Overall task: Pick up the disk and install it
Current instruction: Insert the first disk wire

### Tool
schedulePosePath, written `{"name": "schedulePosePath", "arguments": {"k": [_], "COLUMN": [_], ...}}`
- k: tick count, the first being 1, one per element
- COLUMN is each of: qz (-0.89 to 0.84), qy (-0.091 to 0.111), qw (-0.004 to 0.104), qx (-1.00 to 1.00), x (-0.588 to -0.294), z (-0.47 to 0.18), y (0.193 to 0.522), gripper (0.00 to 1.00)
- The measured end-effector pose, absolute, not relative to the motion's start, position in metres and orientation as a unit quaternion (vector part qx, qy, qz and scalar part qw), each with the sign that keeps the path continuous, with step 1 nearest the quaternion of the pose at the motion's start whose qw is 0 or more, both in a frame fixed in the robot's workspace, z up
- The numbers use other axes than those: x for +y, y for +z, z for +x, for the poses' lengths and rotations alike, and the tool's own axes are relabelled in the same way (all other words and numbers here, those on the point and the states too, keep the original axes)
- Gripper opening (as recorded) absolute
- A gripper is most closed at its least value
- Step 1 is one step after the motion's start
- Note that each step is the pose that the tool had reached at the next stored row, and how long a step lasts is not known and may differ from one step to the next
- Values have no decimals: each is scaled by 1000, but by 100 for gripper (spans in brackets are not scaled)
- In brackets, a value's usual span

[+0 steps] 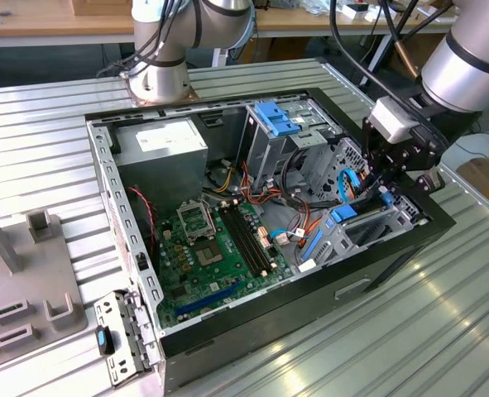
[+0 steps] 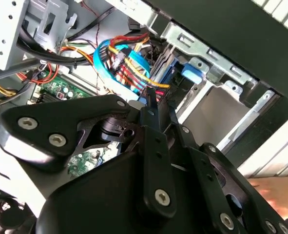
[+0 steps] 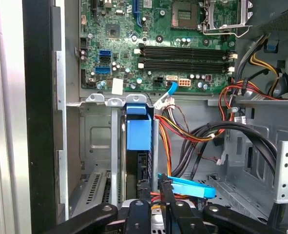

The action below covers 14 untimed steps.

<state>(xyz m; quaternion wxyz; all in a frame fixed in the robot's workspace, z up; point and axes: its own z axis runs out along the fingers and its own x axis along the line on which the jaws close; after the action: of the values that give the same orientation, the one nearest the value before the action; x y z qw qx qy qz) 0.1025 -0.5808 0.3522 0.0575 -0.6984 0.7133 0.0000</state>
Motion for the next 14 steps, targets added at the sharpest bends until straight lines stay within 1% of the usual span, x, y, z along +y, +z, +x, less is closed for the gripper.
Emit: {"name": "schedulePosePath", "arguments": {"k": [1, 5, 11, 13, 14], "qz": [-698, -697, -697, -697, -697], "qy": [2, 21, 21, 20, 17], "qw": [58, 76, 76, 75, 72], "qx": [713, 713, 713, 713, 713], "x": [-581, -579, -579, -580, -582], "z": [105, 106, 108, 108, 108], "y": [352, 352, 354, 354, 354], "gripper": [24, 24, 24, 24, 24]}}
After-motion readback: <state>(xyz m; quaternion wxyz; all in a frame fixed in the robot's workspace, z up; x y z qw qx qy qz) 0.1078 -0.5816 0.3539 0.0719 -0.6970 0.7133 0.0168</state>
